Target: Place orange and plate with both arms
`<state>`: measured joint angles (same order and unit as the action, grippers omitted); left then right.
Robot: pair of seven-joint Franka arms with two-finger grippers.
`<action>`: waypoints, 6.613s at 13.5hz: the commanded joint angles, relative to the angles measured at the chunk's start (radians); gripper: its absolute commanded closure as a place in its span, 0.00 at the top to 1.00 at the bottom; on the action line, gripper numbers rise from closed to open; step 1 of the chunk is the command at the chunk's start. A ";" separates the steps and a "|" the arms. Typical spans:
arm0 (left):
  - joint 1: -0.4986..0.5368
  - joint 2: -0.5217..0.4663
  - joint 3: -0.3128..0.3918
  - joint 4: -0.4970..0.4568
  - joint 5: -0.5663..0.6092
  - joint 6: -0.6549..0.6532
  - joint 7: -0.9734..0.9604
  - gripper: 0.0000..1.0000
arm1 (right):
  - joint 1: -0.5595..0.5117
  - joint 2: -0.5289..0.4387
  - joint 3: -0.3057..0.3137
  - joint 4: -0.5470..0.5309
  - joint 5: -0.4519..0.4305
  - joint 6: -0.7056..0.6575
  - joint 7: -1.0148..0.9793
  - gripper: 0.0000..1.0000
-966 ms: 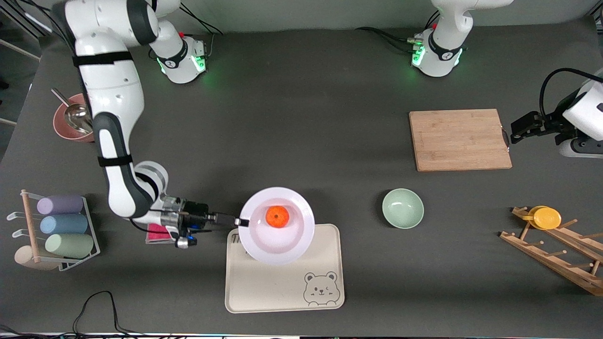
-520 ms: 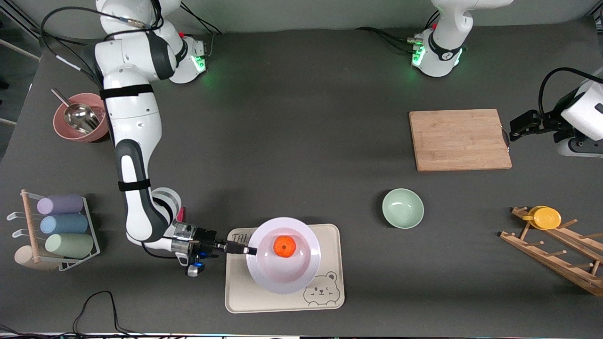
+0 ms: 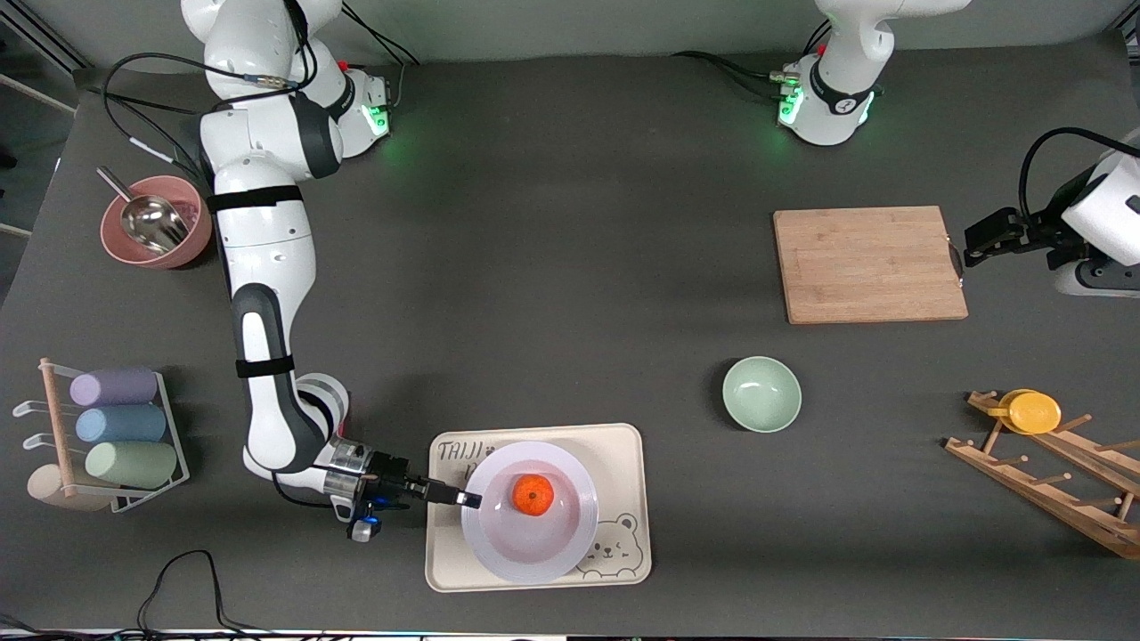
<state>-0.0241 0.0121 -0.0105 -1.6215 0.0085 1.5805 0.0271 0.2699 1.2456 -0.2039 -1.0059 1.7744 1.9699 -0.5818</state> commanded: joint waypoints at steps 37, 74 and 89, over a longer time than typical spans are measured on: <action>-0.027 0.002 0.014 0.015 -0.012 -0.019 -0.003 1.00 | 0.523 -0.500 -0.724 -0.504 -0.881 -0.178 0.140 1.00; -0.030 0.002 0.012 0.014 -0.010 -0.020 -0.006 1.00 | 0.555 -0.703 -1.039 -0.405 -1.242 -0.454 0.224 1.00; -0.028 0.002 0.012 0.014 -0.010 -0.020 -0.004 1.00 | 0.342 -0.831 -0.663 -0.349 -1.460 -0.510 0.266 1.00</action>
<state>-0.0381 0.0124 -0.0102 -1.6215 0.0060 1.5798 0.0264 0.6676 0.4973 -0.9803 -1.3572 0.3944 1.4761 -0.3630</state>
